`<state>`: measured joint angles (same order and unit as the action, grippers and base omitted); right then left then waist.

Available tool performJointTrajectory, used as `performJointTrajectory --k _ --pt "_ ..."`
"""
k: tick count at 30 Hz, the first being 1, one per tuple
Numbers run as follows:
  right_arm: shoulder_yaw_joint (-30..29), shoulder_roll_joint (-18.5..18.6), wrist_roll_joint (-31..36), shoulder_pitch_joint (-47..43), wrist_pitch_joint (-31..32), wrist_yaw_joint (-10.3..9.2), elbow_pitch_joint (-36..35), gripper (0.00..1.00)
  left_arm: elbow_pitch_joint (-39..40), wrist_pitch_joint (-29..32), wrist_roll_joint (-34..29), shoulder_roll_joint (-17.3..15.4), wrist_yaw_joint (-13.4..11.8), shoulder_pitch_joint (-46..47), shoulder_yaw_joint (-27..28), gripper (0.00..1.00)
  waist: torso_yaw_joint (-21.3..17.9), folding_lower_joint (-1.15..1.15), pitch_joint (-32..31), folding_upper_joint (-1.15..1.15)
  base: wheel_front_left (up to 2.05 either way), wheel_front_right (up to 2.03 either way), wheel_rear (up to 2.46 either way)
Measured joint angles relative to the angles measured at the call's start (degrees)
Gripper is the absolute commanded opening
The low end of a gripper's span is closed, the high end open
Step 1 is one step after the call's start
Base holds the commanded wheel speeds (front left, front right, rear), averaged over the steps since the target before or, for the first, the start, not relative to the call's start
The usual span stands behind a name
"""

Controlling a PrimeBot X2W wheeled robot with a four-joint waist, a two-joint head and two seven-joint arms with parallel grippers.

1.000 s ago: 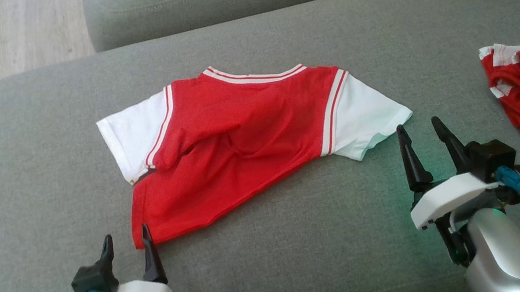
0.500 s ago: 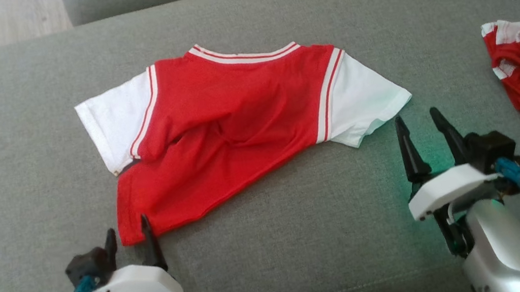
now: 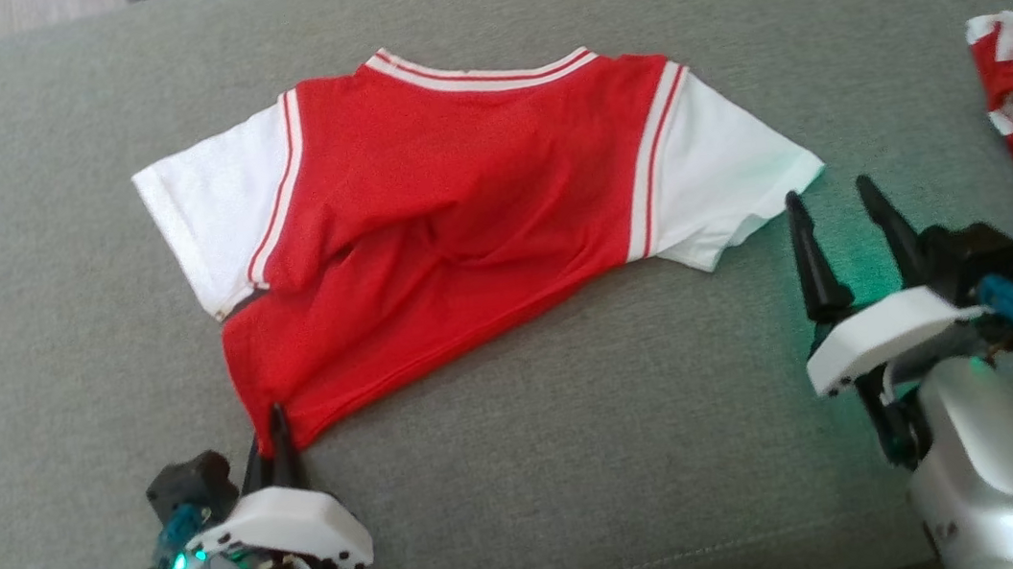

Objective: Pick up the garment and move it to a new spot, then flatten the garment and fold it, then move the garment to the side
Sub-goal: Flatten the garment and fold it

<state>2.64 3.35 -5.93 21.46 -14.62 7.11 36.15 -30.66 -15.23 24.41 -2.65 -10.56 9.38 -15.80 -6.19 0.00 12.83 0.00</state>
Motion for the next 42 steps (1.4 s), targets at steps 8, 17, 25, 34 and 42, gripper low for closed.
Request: performJointTrajectory --k 8,17,25,34,42 --pt "-5.52 1.03 3.55 6.82 0.00 0.00 8.49 1.00 1.04 0.01 -0.36 0.08 0.38 1.58 -2.52 0.00 3.59 0.00 1.88 0.00 0.00 0.00 0.00" --pt "-11.92 2.94 9.33 14.44 2.78 0.00 21.02 0.21 3.03 0.02 -1.34 0.67 0.49 2.75 -4.33 0.00 7.20 0.00 4.54 0.00 0.00 0.00 0.00" --pt "-10.59 1.87 7.90 15.28 1.68 0.00 24.96 0.00 5.36 0.53 -1.55 0.56 0.41 2.37 -3.15 0.00 6.47 0.00 2.02 0.00 0.00 0.00 0.00" --pt "-2.94 0.74 -5.05 14.96 0.44 0.00 15.49 0.00 13.59 0.53 -6.90 0.49 2.40 3.13 2.88 0.00 4.74 0.00 -3.25 0.00 0.00 0.00 0.00" --pt "4.08 4.87 -21.43 21.00 1.00 0.00 -3.56 0.00 19.36 0.52 -11.31 -6.15 6.12 15.52 9.96 0.00 2.05 0.00 -8.46 0.00 0.00 0.00 0.00"
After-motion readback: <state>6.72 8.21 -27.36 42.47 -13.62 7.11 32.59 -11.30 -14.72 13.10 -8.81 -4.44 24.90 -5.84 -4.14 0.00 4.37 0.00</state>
